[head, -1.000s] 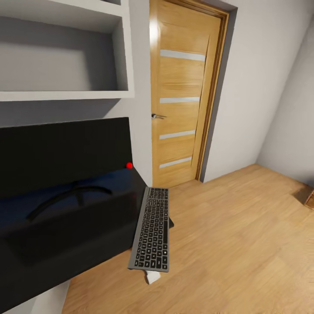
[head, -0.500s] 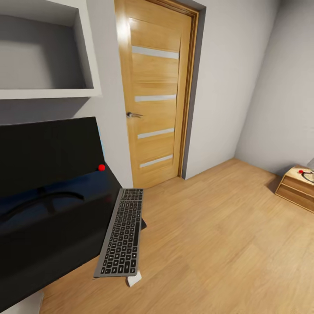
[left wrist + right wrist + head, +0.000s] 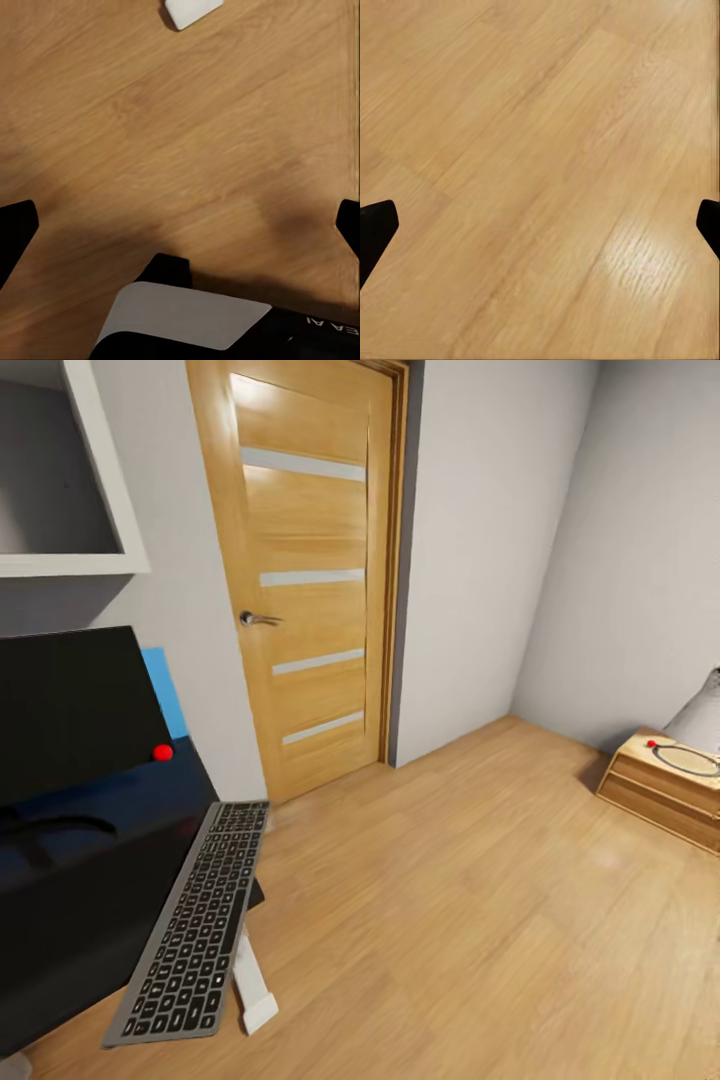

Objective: In the bedroom, organize the workspace by keeping the computer under the desk, ensuring the monitor is on the desk, placing the keyboard on the desk next to the monitor, placing the mouse on the desk next to the keyboard, moving the folder from the swivel chair onto the desk next to the mouse, stacking the notebook on top of the folder with the pen on top of the notebook, and positioning the swivel chair next to the desk.

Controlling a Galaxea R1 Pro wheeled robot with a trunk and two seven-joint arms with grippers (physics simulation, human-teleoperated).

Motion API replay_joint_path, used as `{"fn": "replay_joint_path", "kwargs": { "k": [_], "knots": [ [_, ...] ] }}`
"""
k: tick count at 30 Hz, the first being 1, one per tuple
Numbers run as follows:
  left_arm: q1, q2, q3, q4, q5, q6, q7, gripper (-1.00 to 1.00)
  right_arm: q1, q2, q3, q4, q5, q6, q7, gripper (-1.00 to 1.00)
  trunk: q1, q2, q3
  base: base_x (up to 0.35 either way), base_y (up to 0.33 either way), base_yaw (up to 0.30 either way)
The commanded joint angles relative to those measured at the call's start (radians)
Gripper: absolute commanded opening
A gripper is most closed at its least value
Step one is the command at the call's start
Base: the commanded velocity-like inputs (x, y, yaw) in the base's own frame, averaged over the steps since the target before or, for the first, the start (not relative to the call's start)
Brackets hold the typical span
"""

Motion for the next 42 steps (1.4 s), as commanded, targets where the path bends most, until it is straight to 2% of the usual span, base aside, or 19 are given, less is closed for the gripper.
{"fn": "replay_joint_path", "kwargs": {
  "k": [1, 16, 28, 42],
  "knots": [
    [-0.001, 0.001, -0.004, -0.002, 0.002, 0.006, 0.008, 1.00, -0.001, -0.001, 0.009, 0.000, 0.000, -0.002, -0.009, 1.00, 0.000, -0.001, -0.003, 0.136, -0.252, -0.092],
    [-0.001, 0.001, -0.005, 0.000, 0.003, 0.005, 0.007, 1.00, -0.001, 0.002, 0.008, -0.001, 0.000, -0.003, -0.011, 1.00, 0.000, -0.001, -0.016, 0.118, -0.214, -0.033],
    [-0.001, 0.001, -0.003, 0.000, 0.004, 0.005, 0.007, 1.00, -0.001, -0.001, 0.010, -0.002, 0.004, -0.005, -0.010, 1.00, 0.000, -0.001, -0.016, 0.042, -0.021, 0.000],
    [-0.001, 0.001, -0.003, 0.000, 0.004, 0.005, 0.007, 1.00, -0.001, -0.005, 0.009, -0.003, 0.004, -0.011, -0.009, 1.00, 0.000, -0.001, -0.016, 0.291, -0.001, 0.000]
  ]
}}
